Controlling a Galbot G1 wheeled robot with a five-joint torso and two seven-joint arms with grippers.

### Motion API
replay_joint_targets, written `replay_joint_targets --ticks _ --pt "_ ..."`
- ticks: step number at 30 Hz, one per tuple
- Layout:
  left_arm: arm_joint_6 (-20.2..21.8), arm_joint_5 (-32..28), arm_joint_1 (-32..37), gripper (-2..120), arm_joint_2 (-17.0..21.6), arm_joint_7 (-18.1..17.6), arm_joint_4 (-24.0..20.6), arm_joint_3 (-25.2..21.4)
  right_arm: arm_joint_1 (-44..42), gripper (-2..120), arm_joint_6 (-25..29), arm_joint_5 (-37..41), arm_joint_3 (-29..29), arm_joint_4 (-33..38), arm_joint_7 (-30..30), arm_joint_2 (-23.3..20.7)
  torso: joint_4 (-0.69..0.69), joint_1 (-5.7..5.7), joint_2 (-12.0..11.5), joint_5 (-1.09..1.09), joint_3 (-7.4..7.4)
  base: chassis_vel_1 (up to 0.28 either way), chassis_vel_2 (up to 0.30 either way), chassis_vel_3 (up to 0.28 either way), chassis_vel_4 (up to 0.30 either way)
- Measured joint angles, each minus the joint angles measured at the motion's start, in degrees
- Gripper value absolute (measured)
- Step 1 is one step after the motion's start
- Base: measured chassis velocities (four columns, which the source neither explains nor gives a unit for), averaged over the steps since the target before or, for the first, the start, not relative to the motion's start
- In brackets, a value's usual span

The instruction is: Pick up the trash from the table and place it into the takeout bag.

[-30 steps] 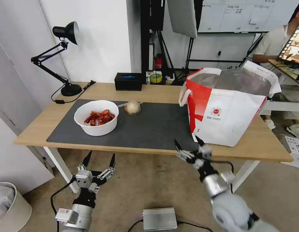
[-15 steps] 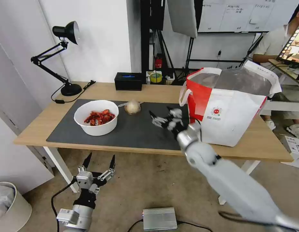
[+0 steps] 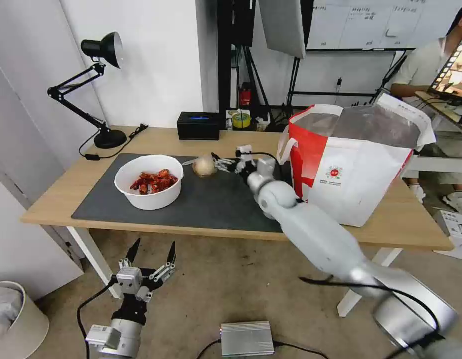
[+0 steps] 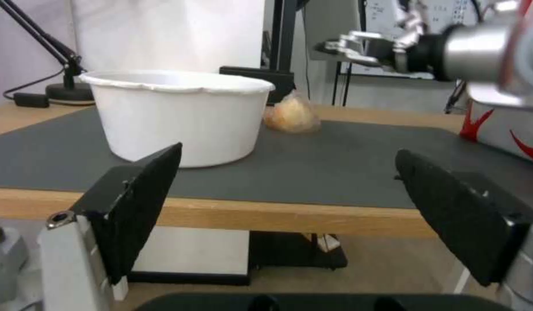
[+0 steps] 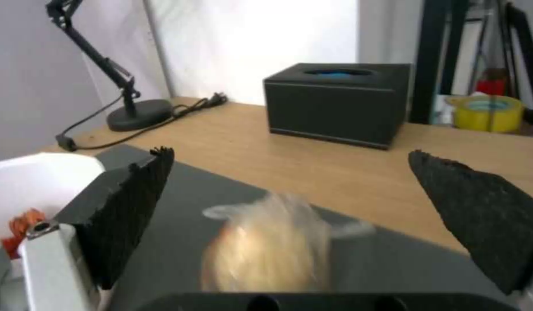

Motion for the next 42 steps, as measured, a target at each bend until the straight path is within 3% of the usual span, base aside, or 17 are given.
replay_joint_targets --ticks 7,18,31,42 --pt "-0.4 0.1 0.2 100 -0.3 0.0 0.0 0.1 4.5 100 -7.5 -1.2 -0.8 -6.7 0.3 5.0 0.0 0.0 0.0 0.01 0.0 0.0 0.0 0.0 0.0" --pt "-0.2 0.0 0.1 100 -0.6 0.0 -0.7 0.0 5.7 100 -13.2 -4.6 -0.3 -10.8 -0.6 7.7 -0.01 0.0 0.0 0.01 0.0 0.0 0.0 0.0 0.0" --pt "-0.7 1.6 1.1 100 -1.8 0.0 -0.9 0.0 7.2 100 -13.3 -7.2 0.6 -19.0 -4.5 11.2 -0.01 0.0 0.0 0.02 0.0 0.0 0.0 0.0 0.0" --pt "-1.1 2.6 1.5 100 -2.4 0.1 -0.9 0.4 6.8 100 -11.7 -8.8 0.7 -21.3 -6.7 11.4 -0.01 -0.01 0.0 0.02 0.0 0.0 0.0 0.0 0.0"
